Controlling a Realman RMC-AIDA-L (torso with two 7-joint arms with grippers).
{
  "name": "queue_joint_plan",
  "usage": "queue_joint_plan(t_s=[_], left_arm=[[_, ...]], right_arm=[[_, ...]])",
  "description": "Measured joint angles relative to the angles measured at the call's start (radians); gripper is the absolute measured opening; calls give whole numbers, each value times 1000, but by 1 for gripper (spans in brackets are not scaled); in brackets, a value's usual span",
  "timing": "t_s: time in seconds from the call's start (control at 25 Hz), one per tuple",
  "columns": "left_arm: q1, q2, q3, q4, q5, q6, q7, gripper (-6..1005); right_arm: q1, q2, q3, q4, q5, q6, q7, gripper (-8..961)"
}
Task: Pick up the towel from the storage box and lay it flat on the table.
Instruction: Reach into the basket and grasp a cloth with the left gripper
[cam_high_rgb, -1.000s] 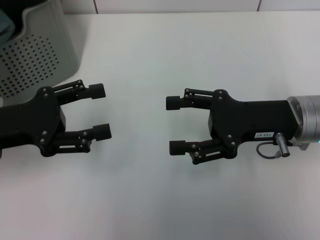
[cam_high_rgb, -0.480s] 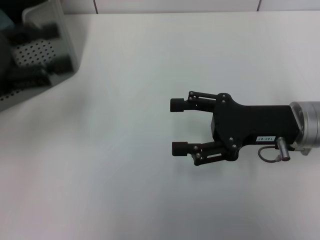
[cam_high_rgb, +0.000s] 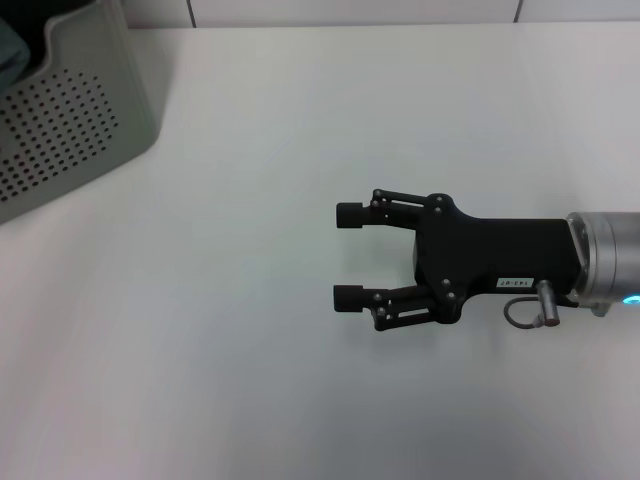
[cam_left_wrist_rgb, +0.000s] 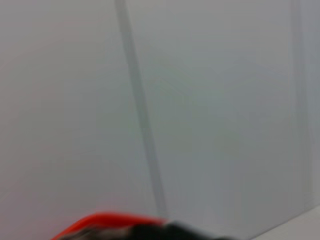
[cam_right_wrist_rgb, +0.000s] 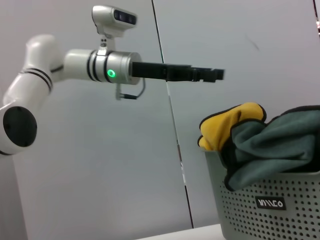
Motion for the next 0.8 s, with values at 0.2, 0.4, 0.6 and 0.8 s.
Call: queue_joint_plan(t_s=[0.2,0.4,0.6,0.8], left_arm=[[1,9,-78,94,147,-31,-32,861],[-2,8,-80,81,314,-123,-41,861],[-26,12,-74,23,448,-179,-35,862],[-64,58,-62,-113,483,-182,-35,860]], right_arm=[[10,0,0,-1,1,20,-2,873],[27,13,-1,-1,-4,41,-3,872],[32,30,-1,-1,-5,65,-20,872],[22,30,0,-1,-5,65,-22,872]])
